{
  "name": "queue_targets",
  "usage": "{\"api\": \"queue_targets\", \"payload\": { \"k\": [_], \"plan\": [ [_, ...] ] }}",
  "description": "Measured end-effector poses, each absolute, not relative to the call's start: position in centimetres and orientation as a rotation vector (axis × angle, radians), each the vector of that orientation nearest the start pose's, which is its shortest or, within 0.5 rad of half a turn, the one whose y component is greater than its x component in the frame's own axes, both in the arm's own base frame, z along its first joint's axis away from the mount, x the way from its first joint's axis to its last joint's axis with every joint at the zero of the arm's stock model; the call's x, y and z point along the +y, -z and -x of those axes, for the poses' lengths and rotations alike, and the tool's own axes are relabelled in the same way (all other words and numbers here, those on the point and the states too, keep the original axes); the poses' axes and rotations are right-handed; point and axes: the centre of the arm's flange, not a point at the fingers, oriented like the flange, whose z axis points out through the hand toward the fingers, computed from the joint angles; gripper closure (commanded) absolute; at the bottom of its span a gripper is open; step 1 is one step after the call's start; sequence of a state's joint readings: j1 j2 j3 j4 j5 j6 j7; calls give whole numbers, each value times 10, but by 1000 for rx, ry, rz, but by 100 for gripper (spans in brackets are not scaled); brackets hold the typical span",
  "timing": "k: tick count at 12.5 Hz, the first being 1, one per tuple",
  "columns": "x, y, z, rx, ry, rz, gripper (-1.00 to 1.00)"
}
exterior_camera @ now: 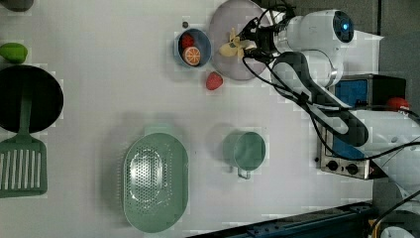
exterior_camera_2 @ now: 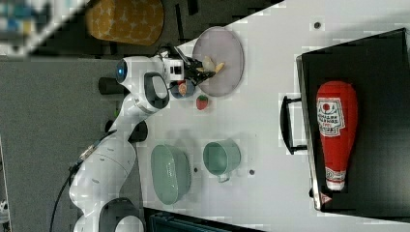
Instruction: Pick banana from plate and place on table.
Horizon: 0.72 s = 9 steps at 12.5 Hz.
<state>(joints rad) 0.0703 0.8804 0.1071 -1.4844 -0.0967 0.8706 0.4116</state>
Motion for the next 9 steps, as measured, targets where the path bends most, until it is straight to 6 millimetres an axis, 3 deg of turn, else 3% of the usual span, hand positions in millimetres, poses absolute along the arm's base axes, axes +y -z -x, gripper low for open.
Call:
{"api": "queue_targets", "payload": {
  "k": [6, 7, 9],
  "plan": [
    [105, -166, -714, 1490, 104, 2688, 49],
    [104, -176, -713, 1489, 103, 2694, 49],
    [97, -214, -714, 1515, 84, 2709, 49]
  ]
}}
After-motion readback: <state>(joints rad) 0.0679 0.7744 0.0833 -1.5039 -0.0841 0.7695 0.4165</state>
